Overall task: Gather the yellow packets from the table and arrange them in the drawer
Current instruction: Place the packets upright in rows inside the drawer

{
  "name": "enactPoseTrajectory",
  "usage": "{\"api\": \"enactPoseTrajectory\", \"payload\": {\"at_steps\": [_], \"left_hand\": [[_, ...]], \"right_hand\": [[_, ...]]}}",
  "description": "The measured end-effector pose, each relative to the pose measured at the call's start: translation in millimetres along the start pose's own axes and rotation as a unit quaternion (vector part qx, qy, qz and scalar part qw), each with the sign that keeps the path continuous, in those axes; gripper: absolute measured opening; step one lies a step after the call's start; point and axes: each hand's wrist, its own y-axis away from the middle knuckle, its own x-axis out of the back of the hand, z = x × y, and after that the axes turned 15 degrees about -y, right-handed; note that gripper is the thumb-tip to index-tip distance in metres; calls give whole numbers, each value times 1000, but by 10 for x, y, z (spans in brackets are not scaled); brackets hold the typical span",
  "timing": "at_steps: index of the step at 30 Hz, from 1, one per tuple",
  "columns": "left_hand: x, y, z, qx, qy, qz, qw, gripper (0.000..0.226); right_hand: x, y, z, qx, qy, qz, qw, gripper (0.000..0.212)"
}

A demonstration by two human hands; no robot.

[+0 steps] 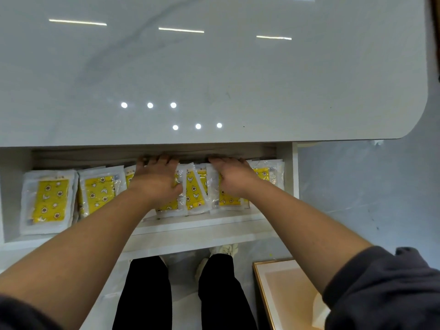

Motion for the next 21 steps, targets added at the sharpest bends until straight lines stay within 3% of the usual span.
{"api": "enactPoseTrajectory", "payload": {"at_steps": [10, 15, 21], "left_hand": [[-4, 33, -56, -10, 16, 2, 1000, 70], [-45, 64, -136, 27, 6, 12, 1000, 71], [-60, 84, -212, 0, 12, 14, 1000, 70]], "right_hand": [[-34, 7, 6, 1, -8, 8, 1000, 69], [-94, -7, -115, 13, 6, 10, 1000, 74], [-106, -71, -210, 2, -17, 3, 1000, 71]]}}
